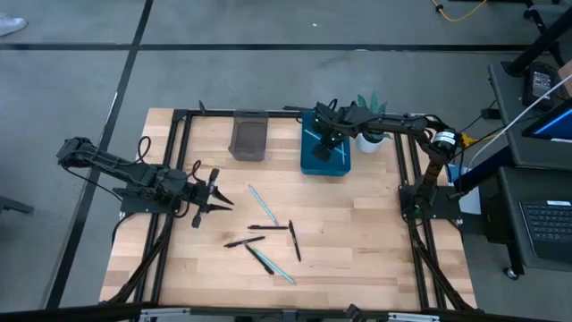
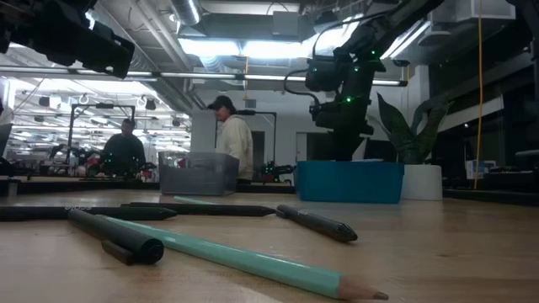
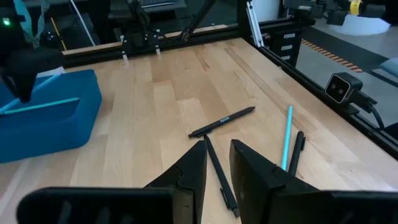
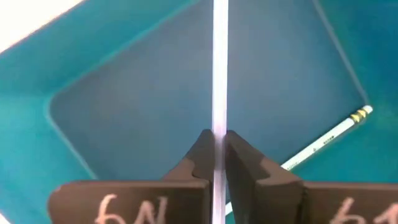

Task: Sort pens & pencils
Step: Put the blue pencil into the blue bin, then put the light blue pencil into the blue bin

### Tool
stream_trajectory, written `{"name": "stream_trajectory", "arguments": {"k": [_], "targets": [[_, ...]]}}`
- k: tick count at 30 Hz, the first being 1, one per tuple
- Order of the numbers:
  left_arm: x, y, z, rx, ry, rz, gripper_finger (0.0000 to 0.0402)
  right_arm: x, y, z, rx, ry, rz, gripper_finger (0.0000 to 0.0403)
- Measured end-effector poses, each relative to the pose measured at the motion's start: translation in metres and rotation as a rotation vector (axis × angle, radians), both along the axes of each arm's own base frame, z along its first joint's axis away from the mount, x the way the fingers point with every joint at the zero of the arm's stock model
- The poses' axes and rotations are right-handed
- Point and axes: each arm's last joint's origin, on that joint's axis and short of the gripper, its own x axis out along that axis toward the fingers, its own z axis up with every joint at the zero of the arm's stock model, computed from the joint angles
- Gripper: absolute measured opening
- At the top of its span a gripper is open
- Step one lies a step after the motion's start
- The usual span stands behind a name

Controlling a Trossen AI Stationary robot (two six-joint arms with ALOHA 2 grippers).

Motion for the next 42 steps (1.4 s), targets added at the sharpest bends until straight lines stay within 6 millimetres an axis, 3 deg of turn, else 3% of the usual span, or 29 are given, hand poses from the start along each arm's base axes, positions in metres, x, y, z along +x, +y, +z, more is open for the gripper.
{"name": "stream_trajectory", "arguments": {"k": [9, 18, 36, 42], "targets": [[0.0, 0.0, 0.0, -0.002, -0.005, 0.0, 0.0064, -0.002, -0.01, 0.001, -0.002, -0.039, -0.031, 0.0028], [0.0, 0.0, 0.0, -0.002, -0.004, 0.0, 0.0064, -0.002, -0.01, 0.001, 0.022, -0.056, -0.024, 0.0066], [0.001, 0.0, 0.002, 0.018, -0.028, -0.004, 0.0064, 0.003, -0.011, 0.003, 0.005, -0.11, -0.041, 0.007], [0.002, 0.002, 0.006, 0.076, -0.077, 0.079, 0.0064, 0.005, -0.01, 0.003, 0.057, -0.149, -0.044, 0.007]]}}
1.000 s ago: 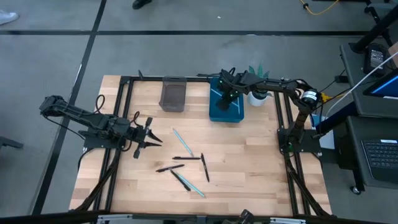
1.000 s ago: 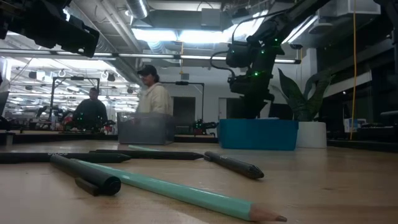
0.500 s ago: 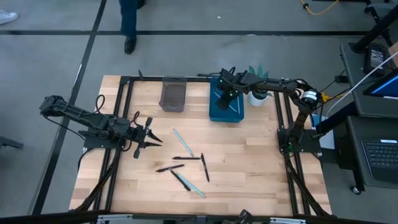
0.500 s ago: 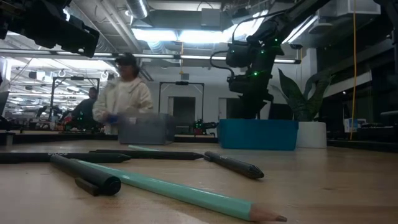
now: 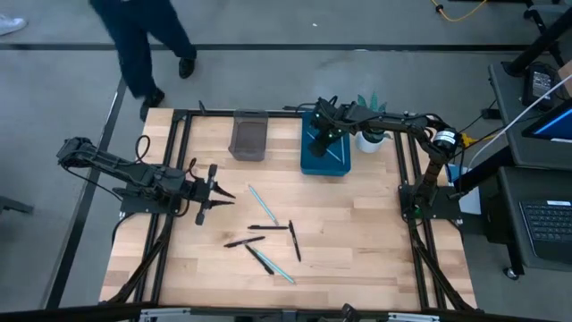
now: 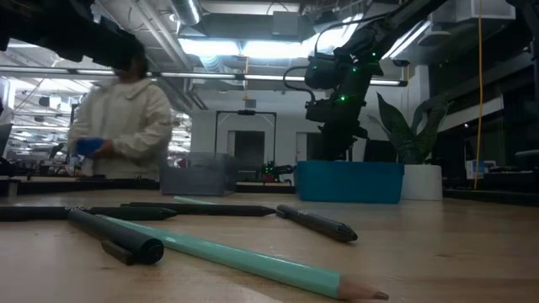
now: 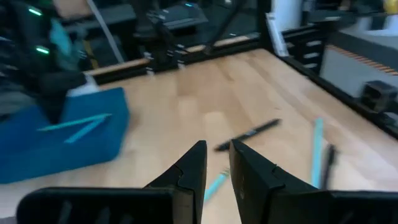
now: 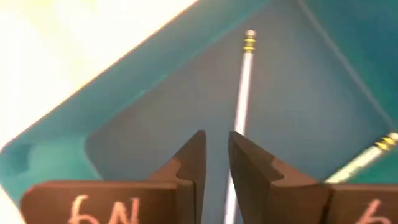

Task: Sort pens & pencils
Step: Put the light blue pencil into the blue bin

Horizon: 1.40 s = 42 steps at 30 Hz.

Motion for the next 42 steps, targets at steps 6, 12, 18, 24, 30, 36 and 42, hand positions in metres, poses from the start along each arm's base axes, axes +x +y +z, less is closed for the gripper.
{"name": "stream_trajectory", "arguments": {"k": [6, 12, 18, 24, 30, 36, 42], "targets": [[0.001, 0.002, 0.002, 0.021, -0.028, 0.074, 0.0064, 0.004, 0.002, 0.001, 0.078, -0.082, 0.077, 0.0071], [0.001, 0.002, 0.003, 0.029, -0.034, 0.072, 0.0064, 0.012, 0.012, 0.022, 0.025, -0.198, 0.175, 0.0071], [0.001, 0.002, 0.006, 0.031, -0.07, 0.071, 0.0064, 0.017, 0.036, 0.074, -0.129, -0.327, 0.26, 0.0071], [0.001, 0.002, 0.007, 0.032, -0.074, 0.071, 0.0064, 0.014, 0.07, 0.115, -0.254, -0.465, 0.333, 0.0071], [0.001, 0.002, 0.007, 0.031, -0.074, 0.071, 0.0064, 0.012, 0.107, 0.129, -0.346, -0.456, 0.353, 0.0071], [0.001, 0.002, 0.007, 0.021, -0.073, 0.072, 0.0064, 0.014, 0.135, 0.122, -0.315, -0.41, 0.371, 0.0071], [0.001, 0.0, 0.007, -0.019, -0.067, 0.0, 0.0064, 0.014, 0.166, 0.104, -0.346, -0.357, 0.349, 0.0071]]}}
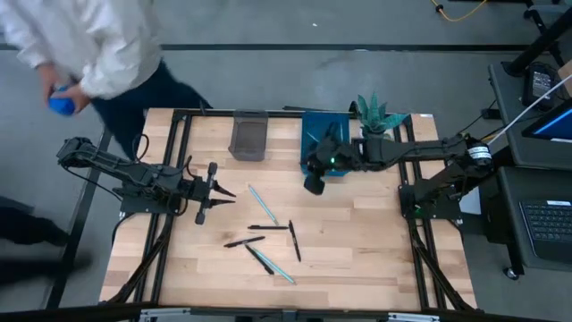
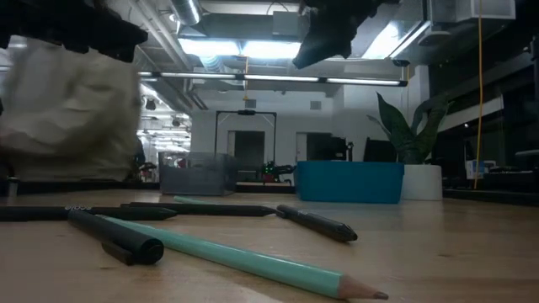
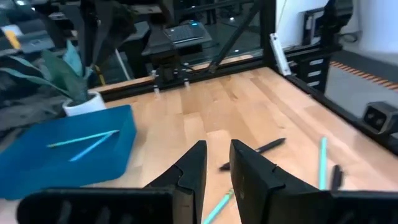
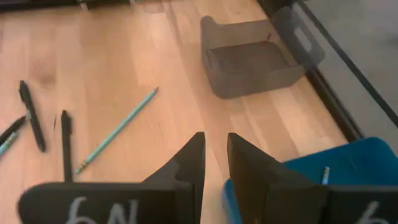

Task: Sort pens & pencils
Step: Put the light blue pencil into the blue bin

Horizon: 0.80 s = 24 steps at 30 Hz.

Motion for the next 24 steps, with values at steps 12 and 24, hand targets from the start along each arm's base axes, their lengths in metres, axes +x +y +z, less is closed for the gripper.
{"name": "stream_trajectory", "arguments": {"k": [12, 24], "targets": [[0.003, 0.001, -0.009, 0.022, 0.114, 0.046, 0.0064, -0.007, 0.047, -0.026, -0.015, 0.024, -0.021, 0.0071], [0.038, 0.005, 0.017, 0.223, 0.519, 0.129, 0.0064, -0.008, 0.051, -0.025, -0.082, 0.03, -0.025, 0.0071]]}}
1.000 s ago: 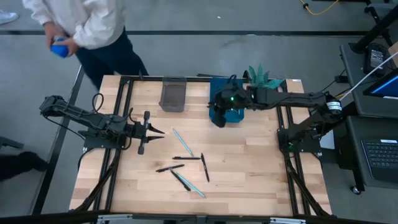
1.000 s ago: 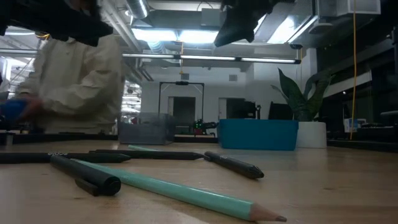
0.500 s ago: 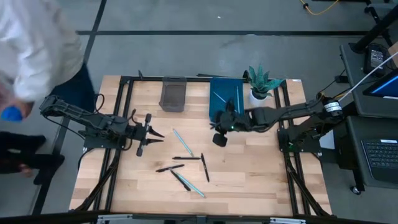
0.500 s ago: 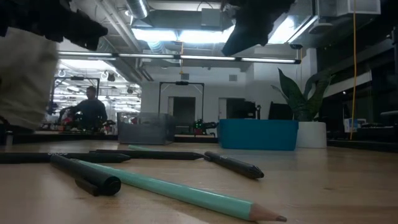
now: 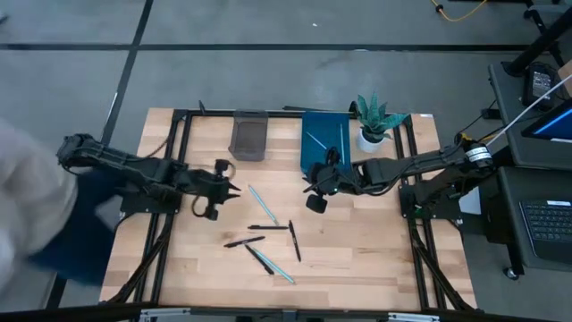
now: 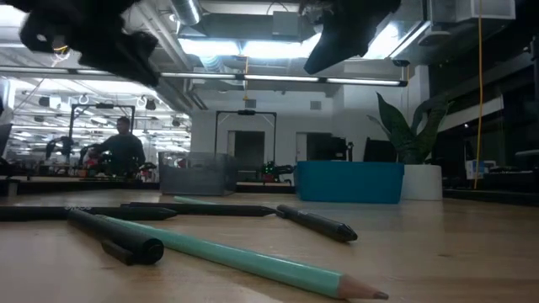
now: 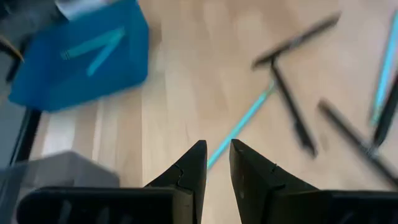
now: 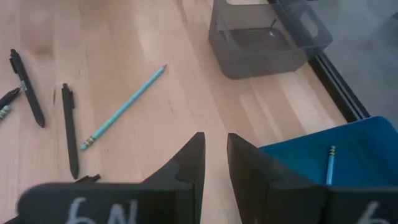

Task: Sort pens & pencils
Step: Put the light blue pencil into the blue bin

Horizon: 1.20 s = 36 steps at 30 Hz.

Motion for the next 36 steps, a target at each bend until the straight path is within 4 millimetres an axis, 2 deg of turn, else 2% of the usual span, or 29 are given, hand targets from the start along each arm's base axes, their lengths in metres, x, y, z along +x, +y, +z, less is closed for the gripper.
{"name": "stream_trajectory", "arguments": {"k": [5, 10, 13, 18, 22, 25, 29, 33, 36], "targets": [[0.023, 0.003, -0.007, 0.044, 0.162, -0.017, 0.0064, -0.002, -0.001, -0.002, -0.034, 0.04, 0.003, 0.0071], [0.047, 0.008, -0.012, 0.065, 0.235, -0.041, 0.0064, -0.007, -0.006, -0.004, -0.137, 0.08, -0.095, 0.0071], [0.057, 0.014, -0.018, 0.064, 0.274, -0.03, 0.0064, -0.007, -0.006, -0.004, -0.142, 0.084, -0.097, 0.0071], [0.064, 0.025, -0.035, 0.029, 0.396, -0.01, 0.0064, -0.008, -0.005, -0.005, -0.148, 0.093, -0.095, 0.0071], [0.067, 0.029, -0.044, 0.032, 0.442, 0.001, 0.0064, -0.013, 0.0, 0.004, -0.204, 0.037, -0.126, 0.0071], [0.069, 0.031, -0.047, 0.041, 0.457, -0.007, 0.0064, -0.033, 0.0, 0.006, -0.215, -0.05, -0.153, 0.007], [0.069, 0.033, -0.047, 0.05, 0.455, -0.014, 0.0064, -0.068, -0.002, -0.005, -0.163, -0.208, -0.089, 0.0058], [0.071, 0.034, -0.045, 0.053, 0.428, -0.015, 0.0064, -0.098, -0.001, -0.005, -0.109, -0.393, 0.074, 0.0047], [0.071, 0.034, -0.045, 0.053, 0.426, -0.015, 0.0064, -0.113, 0.001, -0.015, -0.055, -0.476, 0.239, 0.0043]]}}
